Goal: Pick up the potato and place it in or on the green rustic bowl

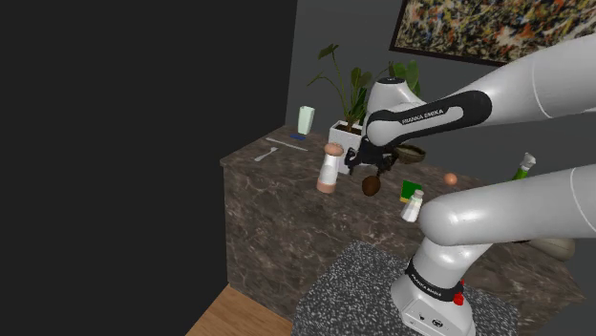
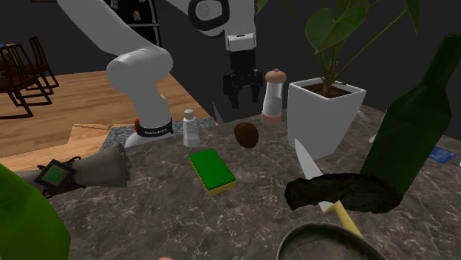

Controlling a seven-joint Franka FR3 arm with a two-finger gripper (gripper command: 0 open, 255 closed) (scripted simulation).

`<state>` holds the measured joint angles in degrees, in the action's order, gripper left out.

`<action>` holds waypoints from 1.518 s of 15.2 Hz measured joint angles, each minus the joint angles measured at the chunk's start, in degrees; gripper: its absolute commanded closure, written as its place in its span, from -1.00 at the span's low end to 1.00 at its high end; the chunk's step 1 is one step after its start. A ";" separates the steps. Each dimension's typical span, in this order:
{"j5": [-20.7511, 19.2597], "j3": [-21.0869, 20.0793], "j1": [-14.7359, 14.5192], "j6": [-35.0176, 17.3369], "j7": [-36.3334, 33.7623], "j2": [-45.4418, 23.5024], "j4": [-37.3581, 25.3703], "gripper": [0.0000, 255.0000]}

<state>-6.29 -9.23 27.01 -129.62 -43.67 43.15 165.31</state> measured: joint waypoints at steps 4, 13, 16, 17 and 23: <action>-3.19 -2.00 7.06 -6.80 -8.02 -1.55 3.86 -1.00; -6.61 -3.65 11.76 -17.36 -11.37 -9.03 6.39 -1.00; -6.69 -3.74 11.85 -17.67 -11.50 -9.25 6.45 -1.00; -6.69 -3.75 11.85 -17.69 -11.52 -9.26 6.45 -1.00; -6.70 -3.76 11.85 -17.70 -11.53 -9.28 6.44 1.00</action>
<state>-12.99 -12.99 38.87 -147.33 -55.19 33.87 171.75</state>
